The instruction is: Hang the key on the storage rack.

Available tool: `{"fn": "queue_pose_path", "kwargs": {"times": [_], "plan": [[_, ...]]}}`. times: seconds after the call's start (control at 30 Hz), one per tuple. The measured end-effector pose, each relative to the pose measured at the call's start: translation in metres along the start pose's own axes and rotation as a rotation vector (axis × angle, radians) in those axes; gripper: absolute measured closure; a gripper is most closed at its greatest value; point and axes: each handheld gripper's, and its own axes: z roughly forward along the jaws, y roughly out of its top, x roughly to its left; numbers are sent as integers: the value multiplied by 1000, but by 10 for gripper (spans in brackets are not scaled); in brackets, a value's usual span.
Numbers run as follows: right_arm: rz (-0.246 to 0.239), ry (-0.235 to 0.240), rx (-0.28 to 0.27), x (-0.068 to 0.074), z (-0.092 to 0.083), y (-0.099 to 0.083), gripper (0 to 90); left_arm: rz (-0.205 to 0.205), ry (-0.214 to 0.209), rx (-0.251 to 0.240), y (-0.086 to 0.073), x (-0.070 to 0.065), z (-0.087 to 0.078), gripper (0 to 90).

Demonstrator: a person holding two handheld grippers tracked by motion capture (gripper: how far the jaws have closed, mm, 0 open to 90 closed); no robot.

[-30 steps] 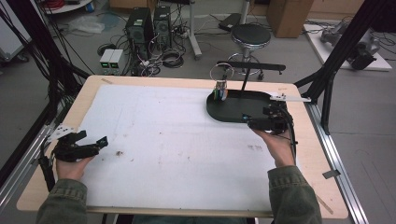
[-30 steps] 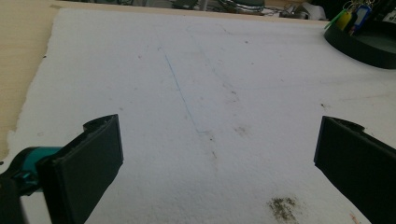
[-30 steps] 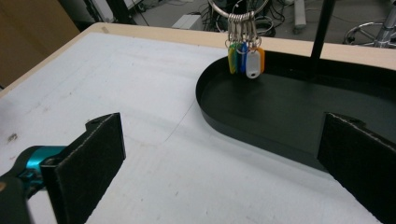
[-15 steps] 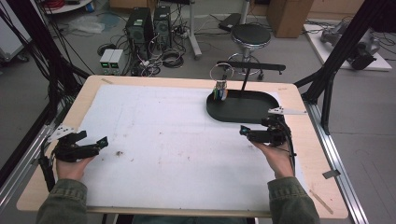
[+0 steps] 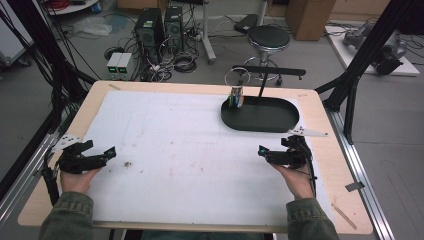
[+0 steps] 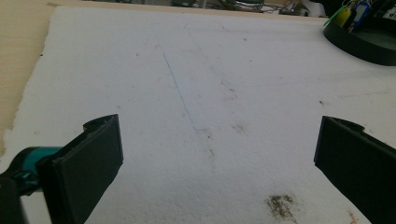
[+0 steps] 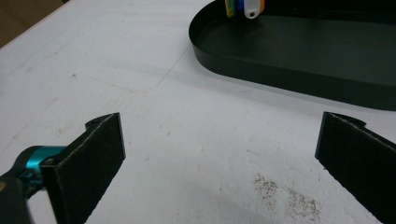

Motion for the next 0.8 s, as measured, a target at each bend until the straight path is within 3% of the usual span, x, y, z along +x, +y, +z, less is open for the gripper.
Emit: {"fn": "queue_pose_path", "kwargs": {"times": [0.1,0.53,0.8], "plan": [[21,-3,-22,-1,-3,-9,5,-2,0,0,-1,0,0,17],[21,-68,-79,-5,-6,-36,4,0,2,-3,-1,0,0,17],[1,-151,-109,-4,-10,-44,5,-2,5,-5,-1,0,0,17]]}}
